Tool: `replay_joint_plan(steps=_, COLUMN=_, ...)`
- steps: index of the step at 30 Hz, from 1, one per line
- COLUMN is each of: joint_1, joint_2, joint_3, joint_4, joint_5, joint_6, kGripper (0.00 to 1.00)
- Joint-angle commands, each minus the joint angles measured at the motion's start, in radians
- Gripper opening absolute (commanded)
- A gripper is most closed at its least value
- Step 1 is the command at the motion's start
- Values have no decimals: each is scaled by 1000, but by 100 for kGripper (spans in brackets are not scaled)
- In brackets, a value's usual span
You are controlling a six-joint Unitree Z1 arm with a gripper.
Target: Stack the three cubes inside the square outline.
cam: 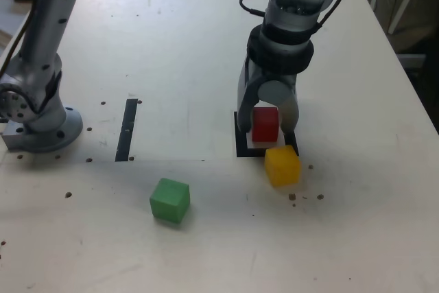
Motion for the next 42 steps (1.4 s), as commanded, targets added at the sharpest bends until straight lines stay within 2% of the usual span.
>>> replay_joint_plan(steps=1, joint_1=3, joint_2=-11, joint_3=4, joint_4=0, joint_5=3, joint_6=1, kGripper=99)
replay_joint_plan(steps=8, joint_1=5, joint_2=-44, joint_3=5, joint_4=13, joint_5=35, joint_6=1, kGripper=100)
replay_joint_plan(steps=14, joint_1=-2, joint_2=-94, joint_3=-17, joint_4=43, joint_5=112, joint_6=23, kGripper=100)
replay_joint_plan(steps=17, joint_1=-11, joint_2=-106, joint_3=-50, joint_4=55, joint_5=151, joint_6=84, kGripper=100)
replay_joint_plan(steps=22, joint_1=-50, joint_2=-107, joint_3=-149, joint_4=64, joint_5=206, joint_6=252, kGripper=100)
replay_joint_plan(steps=35, joint_1=-155, joint_2=-87, joint_3=-222, joint_4=91, joint_5=236, joint_6=583, kGripper=99)
replay_joint_plan(steps=42, joint_1=-215, joint_2=-90, joint_3=-167, joint_4=79, joint_5=245, joint_6=651, kGripper=99)
